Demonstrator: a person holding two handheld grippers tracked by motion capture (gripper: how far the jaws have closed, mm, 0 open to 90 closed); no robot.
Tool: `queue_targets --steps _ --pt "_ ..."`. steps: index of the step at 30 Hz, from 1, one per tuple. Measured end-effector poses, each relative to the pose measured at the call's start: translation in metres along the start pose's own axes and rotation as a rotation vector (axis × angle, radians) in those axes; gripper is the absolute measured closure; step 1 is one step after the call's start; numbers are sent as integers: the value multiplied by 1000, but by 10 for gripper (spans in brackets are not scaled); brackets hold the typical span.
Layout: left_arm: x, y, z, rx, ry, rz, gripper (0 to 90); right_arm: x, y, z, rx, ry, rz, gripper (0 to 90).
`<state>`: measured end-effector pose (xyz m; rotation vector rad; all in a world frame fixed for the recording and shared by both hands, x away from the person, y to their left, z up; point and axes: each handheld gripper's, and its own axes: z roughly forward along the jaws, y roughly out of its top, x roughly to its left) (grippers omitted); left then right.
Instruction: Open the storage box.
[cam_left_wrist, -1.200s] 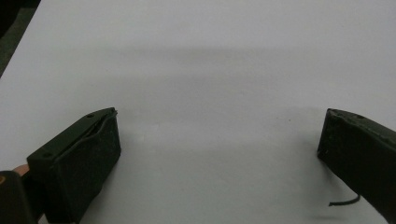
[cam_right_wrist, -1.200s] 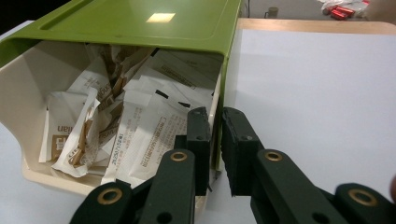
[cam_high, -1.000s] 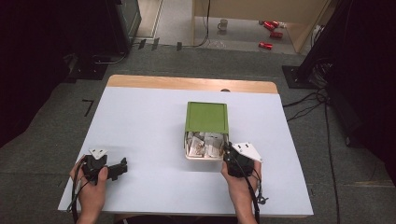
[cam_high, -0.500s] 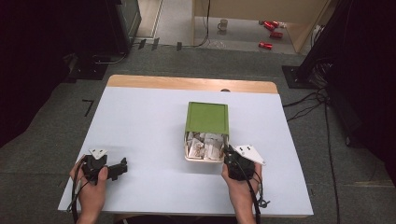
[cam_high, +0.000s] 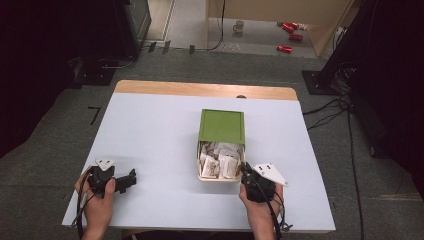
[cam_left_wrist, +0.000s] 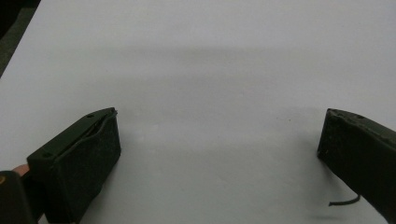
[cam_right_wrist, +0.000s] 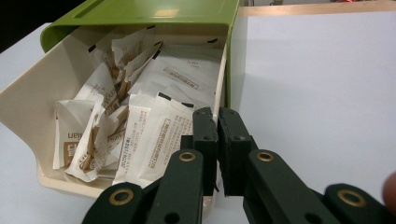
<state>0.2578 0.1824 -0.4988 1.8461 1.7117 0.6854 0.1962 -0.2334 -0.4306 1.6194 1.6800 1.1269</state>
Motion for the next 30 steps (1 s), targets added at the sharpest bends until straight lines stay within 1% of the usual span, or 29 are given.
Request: queue_targets --steps 13,23,27,30 --pt "0 0 0 0 0 0 0 2 -13 -18 0 8 4 885" --pt "0 0 0 0 0 0 0 2 -21 -28 2 11 9 889" --pt "0 0 0 0 -1 1 0 3 -22 -29 2 7 2 883" --pt "0 0 0 0 -1 0 0 2 -21 -29 5 17 11 867"
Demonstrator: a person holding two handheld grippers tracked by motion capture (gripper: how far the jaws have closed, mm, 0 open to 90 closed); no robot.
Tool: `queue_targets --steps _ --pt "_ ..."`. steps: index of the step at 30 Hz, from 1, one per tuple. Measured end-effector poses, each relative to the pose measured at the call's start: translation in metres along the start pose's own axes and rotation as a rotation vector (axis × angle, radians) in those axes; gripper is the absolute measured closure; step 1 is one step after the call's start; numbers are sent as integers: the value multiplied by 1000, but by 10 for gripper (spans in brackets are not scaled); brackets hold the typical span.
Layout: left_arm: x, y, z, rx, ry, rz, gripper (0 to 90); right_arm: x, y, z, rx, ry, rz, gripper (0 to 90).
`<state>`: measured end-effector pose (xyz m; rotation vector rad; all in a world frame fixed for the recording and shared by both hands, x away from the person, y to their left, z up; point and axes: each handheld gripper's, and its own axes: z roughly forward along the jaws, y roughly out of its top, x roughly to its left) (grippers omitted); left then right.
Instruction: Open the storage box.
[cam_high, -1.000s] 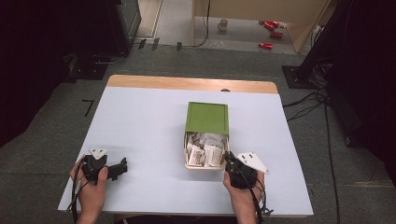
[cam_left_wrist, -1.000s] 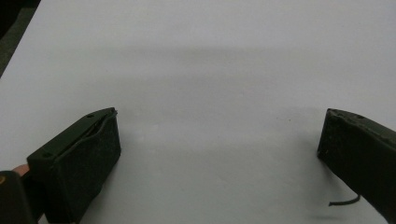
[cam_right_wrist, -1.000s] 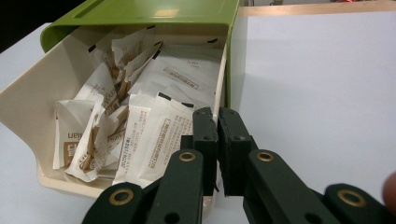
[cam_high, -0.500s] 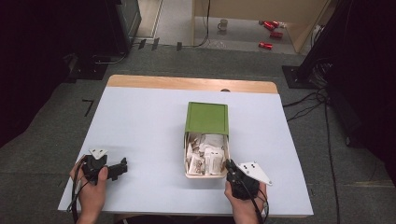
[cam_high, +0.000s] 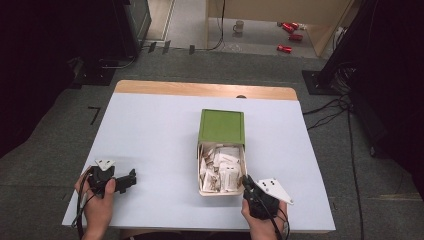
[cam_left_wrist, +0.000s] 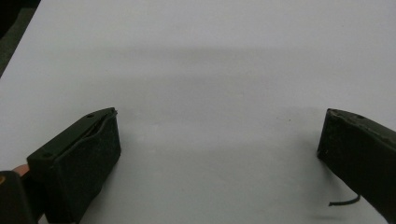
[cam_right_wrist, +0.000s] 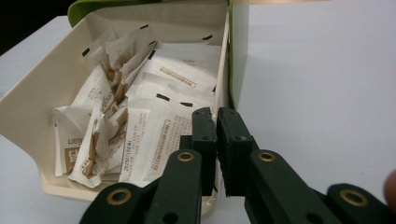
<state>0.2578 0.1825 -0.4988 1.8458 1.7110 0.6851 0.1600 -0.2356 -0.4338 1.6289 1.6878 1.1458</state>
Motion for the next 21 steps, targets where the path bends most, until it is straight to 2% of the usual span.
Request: queue_targets --steps 2,3,4,7,8,13,21 --pt "0 0 0 2 0 1 0 -2 4 -3 -28 8 8 751" --pt "0 0 0 1 0 1 0 -2 4 -3 -28 8 8 751" --pt "0 0 0 1 0 1 0 -2 9 -5 -38 10 4 686" --pt "0 0 0 2 1 1 0 -2 15 -5 -36 21 -4 633" --pt "0 0 0 1 1 1 0 -1 20 -5 -36 46 -18 581" --pt "0 0 0 1 1 1 0 10 33 -3 -58 72 -37 528" --pt "0 0 0 -1 0 1 0 27 48 1 -75 124 -73 513"
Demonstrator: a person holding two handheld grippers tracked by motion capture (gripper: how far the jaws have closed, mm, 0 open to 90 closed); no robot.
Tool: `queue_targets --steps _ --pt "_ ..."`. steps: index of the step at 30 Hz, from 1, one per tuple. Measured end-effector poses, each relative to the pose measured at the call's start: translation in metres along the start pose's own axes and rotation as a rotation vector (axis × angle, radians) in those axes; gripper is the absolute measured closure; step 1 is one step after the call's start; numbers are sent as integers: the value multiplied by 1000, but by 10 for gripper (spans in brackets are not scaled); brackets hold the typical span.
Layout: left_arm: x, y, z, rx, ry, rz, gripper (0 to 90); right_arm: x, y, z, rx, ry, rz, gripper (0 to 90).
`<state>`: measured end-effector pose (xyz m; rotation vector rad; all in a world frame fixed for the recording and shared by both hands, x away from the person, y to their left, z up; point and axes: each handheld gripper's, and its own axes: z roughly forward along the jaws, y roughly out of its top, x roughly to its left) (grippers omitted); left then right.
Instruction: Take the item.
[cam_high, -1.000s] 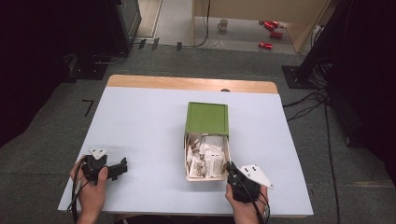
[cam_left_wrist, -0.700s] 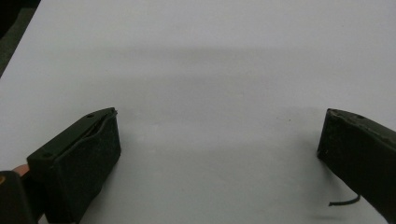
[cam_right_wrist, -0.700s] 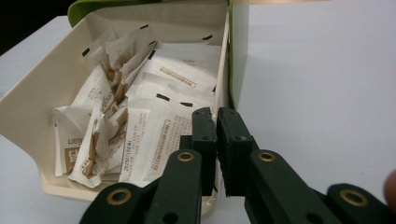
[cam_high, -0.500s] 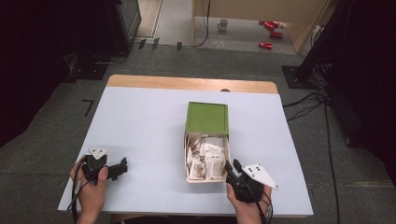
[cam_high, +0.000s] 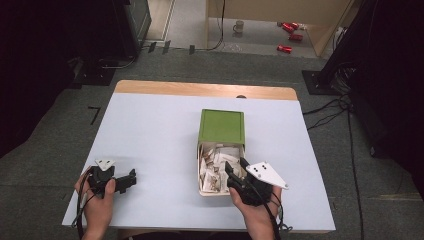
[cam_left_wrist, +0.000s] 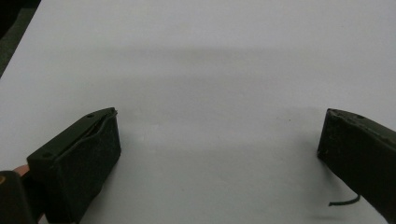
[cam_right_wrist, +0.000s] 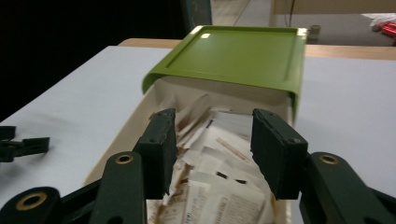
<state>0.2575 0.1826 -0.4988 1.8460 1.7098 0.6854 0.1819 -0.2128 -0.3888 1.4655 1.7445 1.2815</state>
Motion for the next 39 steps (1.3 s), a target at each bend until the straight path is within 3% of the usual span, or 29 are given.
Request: queue_targets --steps 5,16,39 --pt "0 0 0 0 0 0 0 9 -3 11 34 46 -20 514" --pt "0 0 0 1 1 1 0 15 -16 26 83 70 -18 524" --pt "0 0 0 1 1 0 0 33 -49 50 172 47 -55 569"
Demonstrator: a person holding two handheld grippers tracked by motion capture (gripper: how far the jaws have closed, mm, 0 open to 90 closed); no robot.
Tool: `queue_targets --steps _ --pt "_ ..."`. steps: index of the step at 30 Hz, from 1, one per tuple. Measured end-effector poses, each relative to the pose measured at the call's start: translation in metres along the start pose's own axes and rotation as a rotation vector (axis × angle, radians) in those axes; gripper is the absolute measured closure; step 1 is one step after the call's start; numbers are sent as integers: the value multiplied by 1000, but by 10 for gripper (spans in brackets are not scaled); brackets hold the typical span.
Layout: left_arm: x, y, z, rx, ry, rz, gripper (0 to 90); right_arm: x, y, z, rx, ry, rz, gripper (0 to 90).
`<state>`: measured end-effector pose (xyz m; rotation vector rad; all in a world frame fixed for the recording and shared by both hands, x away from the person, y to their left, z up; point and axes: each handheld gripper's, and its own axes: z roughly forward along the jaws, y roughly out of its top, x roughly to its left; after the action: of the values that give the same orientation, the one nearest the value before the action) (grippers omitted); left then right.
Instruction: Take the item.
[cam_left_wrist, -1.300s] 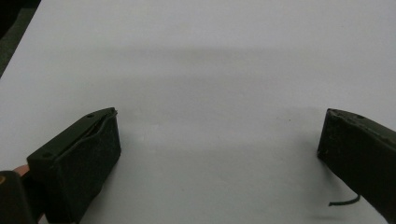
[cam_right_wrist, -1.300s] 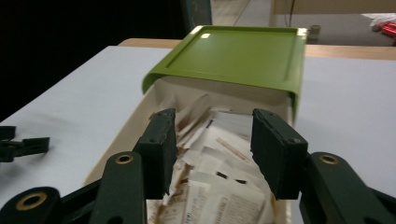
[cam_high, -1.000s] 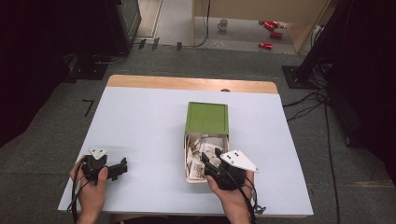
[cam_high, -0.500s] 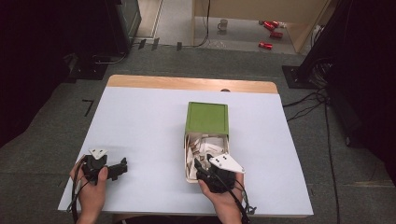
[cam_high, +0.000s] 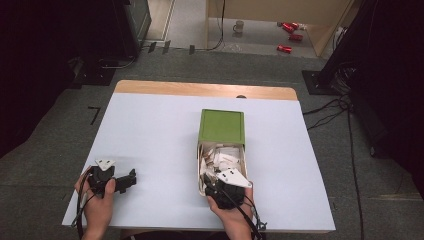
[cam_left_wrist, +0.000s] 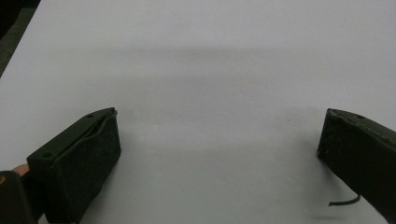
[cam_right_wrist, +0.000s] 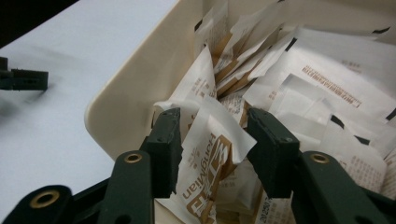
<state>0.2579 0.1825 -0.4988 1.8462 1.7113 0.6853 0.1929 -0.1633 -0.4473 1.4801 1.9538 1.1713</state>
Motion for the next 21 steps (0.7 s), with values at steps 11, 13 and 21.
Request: queue_targets --steps 11,13,21 --pt "0 0 0 0 0 0 0 -2 -8 -12 -24 4 1 807" --pt "0 0 0 0 0 -1 0 -5 -8 -15 -39 12 17 848" --pt "0 0 0 1 0 1 0 -9 0 -24 -92 18 32 869"
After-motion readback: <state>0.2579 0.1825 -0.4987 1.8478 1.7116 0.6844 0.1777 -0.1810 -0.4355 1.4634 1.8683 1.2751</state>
